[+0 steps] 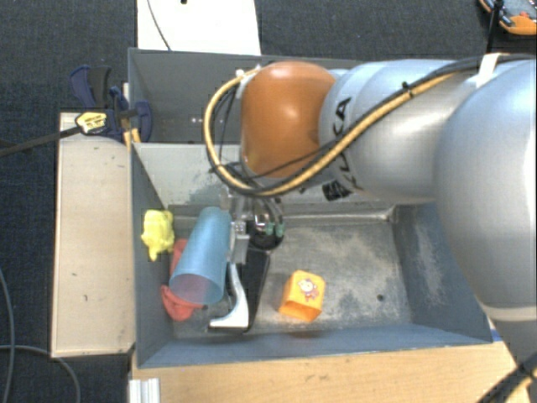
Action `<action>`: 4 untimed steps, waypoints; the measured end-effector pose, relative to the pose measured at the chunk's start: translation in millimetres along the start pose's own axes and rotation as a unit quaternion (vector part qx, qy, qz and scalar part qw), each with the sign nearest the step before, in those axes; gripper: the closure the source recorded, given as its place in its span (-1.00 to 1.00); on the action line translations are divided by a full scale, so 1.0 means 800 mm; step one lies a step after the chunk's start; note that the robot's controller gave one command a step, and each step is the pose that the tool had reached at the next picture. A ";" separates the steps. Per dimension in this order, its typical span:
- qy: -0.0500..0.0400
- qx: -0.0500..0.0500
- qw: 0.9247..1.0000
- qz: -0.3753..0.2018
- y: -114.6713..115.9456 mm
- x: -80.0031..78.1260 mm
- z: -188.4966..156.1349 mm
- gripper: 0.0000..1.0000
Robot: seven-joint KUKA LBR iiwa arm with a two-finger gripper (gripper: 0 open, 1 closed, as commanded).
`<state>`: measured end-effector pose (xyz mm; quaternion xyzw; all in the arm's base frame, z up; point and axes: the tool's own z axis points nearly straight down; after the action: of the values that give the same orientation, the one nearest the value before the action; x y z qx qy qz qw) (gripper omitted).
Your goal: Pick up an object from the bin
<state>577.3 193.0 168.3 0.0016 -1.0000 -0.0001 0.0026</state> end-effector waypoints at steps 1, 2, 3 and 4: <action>-0.004 -0.001 1.000 0.002 -0.001 -0.002 -0.006 -1.00; -0.008 -0.002 0.999 -0.047 -0.028 0.013 0.024 -1.00; -0.004 0.000 0.997 -0.078 -0.080 0.014 0.081 -1.00; -0.003 0.000 0.996 -0.086 -0.091 0.033 0.088 -1.00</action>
Offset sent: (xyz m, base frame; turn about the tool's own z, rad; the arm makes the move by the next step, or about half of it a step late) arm -0.0382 -0.0761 -0.0737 -0.2512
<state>551.1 120.1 97.9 0.0876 -0.9962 -0.0001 -0.0005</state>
